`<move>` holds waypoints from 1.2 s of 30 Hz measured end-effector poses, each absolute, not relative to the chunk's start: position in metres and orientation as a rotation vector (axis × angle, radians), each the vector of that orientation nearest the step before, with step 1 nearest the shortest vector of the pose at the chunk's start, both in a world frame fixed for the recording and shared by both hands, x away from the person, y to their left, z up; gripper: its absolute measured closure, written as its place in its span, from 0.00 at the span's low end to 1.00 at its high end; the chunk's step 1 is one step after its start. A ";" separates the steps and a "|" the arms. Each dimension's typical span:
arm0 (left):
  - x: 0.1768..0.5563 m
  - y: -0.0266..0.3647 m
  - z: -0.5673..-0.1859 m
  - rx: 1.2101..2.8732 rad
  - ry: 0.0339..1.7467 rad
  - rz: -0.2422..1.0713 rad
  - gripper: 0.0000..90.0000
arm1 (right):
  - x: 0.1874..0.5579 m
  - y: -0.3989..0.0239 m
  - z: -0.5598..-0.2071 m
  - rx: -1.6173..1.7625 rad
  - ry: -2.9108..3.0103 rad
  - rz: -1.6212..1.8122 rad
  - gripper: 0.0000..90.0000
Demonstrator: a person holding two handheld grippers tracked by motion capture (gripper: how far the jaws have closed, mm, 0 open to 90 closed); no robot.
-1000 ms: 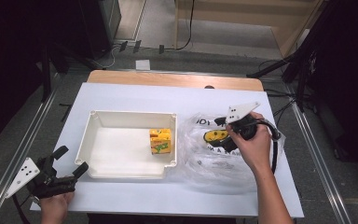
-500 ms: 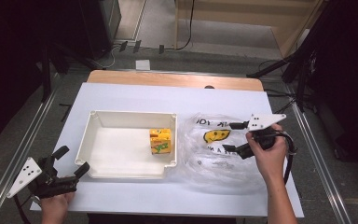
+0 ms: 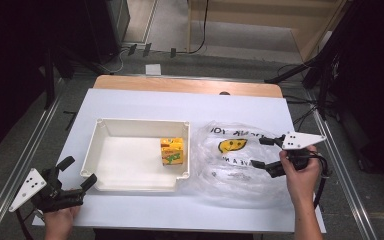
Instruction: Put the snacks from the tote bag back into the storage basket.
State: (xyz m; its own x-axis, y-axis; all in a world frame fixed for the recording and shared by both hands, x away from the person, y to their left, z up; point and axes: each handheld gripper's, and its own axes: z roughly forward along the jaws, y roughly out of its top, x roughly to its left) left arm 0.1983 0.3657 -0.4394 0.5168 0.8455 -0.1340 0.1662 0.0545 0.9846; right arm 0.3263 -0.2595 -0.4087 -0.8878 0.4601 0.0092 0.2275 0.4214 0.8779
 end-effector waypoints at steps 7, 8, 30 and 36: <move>0.198 0.365 -0.439 1.453 0.933 0.652 0.00 | 0.318 -0.276 -0.418 0.643 2.393 1.502 0.21; 0.198 0.365 -0.439 1.454 0.932 0.652 0.00 | 0.317 -0.278 -0.419 0.650 2.385 1.509 0.21; 0.198 0.365 -0.439 1.452 0.935 0.651 0.00 | 0.295 -0.314 -0.442 0.731 2.249 1.627 0.21; 0.198 0.366 -0.439 1.453 0.935 0.651 0.00 | 0.291 -0.320 -0.447 0.745 2.241 1.625 0.21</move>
